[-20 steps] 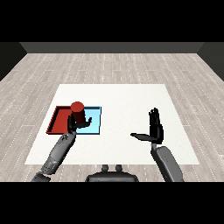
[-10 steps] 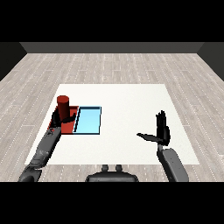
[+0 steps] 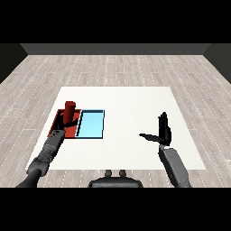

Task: Pick the red can and put it in the red box

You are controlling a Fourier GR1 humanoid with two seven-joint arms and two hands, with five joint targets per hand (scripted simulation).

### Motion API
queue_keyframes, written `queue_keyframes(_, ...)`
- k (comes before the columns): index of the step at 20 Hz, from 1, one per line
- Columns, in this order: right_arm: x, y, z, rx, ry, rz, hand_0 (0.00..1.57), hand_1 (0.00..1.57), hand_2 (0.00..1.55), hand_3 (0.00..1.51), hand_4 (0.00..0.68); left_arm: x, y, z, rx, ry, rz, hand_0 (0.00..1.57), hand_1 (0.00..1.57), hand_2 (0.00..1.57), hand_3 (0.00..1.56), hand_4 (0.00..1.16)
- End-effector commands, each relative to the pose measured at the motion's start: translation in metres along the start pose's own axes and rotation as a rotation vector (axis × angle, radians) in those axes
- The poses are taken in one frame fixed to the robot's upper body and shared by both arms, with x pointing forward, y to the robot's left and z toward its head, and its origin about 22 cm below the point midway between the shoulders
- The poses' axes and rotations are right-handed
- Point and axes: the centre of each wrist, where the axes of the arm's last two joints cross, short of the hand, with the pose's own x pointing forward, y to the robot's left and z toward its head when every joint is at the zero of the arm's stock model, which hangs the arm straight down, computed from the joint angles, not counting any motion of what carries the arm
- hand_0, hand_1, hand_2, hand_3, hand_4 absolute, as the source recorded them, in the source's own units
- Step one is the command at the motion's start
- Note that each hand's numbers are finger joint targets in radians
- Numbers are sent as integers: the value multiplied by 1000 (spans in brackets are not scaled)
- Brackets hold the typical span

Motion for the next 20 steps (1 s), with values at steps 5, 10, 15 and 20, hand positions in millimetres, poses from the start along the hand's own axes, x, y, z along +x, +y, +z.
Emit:
queue_keyframes(5,-24,-1,-15,-18,11,11,0,0,0,0,0,-27,-7,9,-8,258,-106,828,828,805,494,795)
queue_keyframes(10,-31,15,-9,-20,-4,-11,0,0,0,0,0,-44,18,6,63,392,-29,1285,1285,1170,0,698)
queue_keyframes(15,-27,-5,-14,-25,-24,-21,0,0,0,0,0,-59,40,6,-90,415,-61,0,0,0,0,0)
queue_keyframes(20,-16,-2,-15,-18,-24,-42,0,0,0,0,0,-24,19,-4,-46,360,-94,0,0,0,0,0)
